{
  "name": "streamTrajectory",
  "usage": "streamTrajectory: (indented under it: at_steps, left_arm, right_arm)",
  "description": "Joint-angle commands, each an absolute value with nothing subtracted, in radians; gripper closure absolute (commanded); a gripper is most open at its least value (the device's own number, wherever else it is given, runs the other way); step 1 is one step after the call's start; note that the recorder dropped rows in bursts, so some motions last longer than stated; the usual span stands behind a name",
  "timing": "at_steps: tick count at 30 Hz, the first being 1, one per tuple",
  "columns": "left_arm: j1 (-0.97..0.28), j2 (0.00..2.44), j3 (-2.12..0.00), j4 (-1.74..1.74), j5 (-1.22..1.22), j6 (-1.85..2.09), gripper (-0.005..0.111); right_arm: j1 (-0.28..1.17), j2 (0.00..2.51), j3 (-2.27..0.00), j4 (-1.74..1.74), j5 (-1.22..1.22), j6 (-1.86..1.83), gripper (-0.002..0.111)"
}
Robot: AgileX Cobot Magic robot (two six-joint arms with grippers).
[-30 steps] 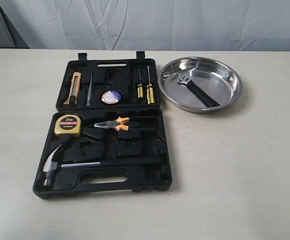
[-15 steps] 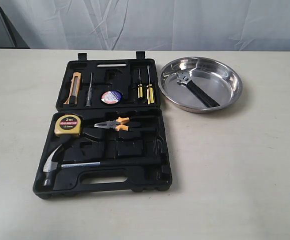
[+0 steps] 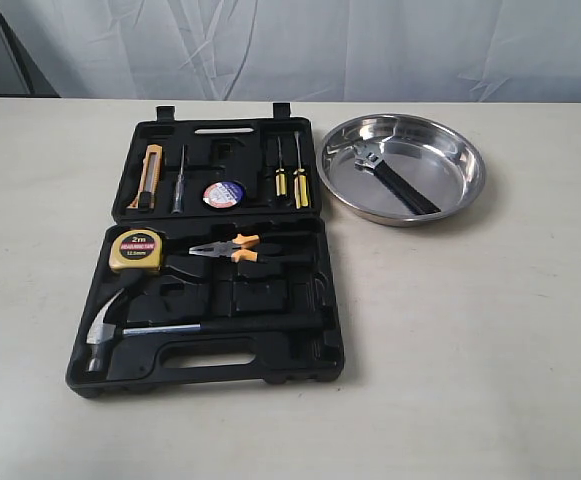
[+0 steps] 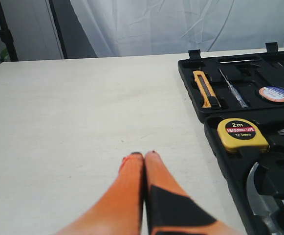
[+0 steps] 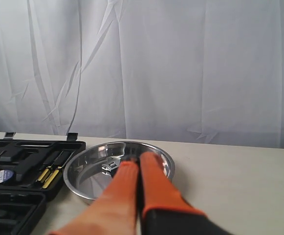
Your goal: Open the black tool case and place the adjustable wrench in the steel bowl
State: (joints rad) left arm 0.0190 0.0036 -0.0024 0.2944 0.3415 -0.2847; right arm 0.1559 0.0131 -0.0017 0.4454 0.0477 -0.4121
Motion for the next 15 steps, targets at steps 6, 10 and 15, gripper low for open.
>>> streamTrajectory:
  at_steps: [6, 10, 15]
  left_arm:
    - [0.017, 0.0, 0.0, 0.305, 0.34, -0.285, 0.107]
    - [0.017, 0.0, 0.0, 0.307, 0.34, -0.285, 0.107]
    - [0.017, 0.0, 0.0, 0.307, 0.34, -0.285, 0.107]
  right_arm:
    - [0.151, 0.008, 0.0, 0.436, 0.05, -0.419, 0.109]
    - [0.151, 0.008, 0.0, 0.447, 0.055, -0.419, 0.109]
    - [0.151, 0.008, 0.0, 0.457, 0.058, -0.419, 0.109]
